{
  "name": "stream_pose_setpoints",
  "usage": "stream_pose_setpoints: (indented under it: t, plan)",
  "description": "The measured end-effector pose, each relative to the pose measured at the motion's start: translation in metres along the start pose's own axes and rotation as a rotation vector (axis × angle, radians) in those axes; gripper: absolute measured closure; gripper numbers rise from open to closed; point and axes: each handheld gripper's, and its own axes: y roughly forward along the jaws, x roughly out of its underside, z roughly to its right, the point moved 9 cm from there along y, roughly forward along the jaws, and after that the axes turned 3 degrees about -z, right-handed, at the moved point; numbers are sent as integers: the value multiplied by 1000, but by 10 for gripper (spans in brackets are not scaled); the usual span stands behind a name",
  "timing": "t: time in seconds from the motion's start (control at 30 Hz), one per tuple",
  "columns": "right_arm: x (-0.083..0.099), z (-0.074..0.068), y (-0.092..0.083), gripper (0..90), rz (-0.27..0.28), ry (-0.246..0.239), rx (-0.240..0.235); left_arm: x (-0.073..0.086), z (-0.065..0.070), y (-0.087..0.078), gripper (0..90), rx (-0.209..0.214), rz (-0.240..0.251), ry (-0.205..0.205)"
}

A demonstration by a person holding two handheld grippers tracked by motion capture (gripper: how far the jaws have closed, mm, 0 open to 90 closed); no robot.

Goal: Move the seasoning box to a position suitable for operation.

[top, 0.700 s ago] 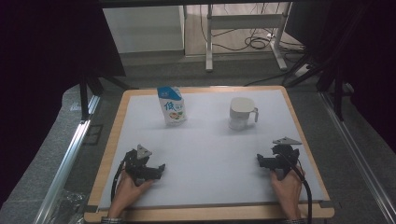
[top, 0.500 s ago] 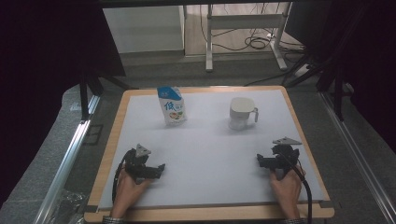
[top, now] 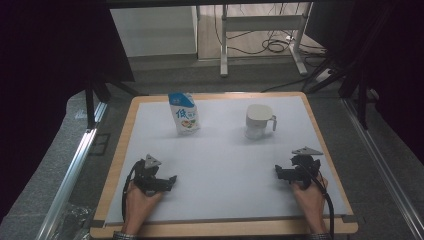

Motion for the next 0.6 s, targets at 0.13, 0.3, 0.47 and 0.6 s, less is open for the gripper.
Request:
stream_pose_setpoints:
  t: [0.13, 0.3, 0.47, 0.6]
  plan:
    - [0, 0, 0, 0, -1, 0, 0, 0, 0, 0, 23, 2, 0, -4]
    - [0, 0, 0, 0, -1, -2, 0, 0, 0, 0, 24, 2, -1, -4]
    - [0, 0, 0, 0, -1, -8, 1, 0, 0, 0, 24, 2, 0, -3]
    - [-1, -1, -1, 0, -1, -15, 6, 0, 0, 0, 24, 2, 0, -3]
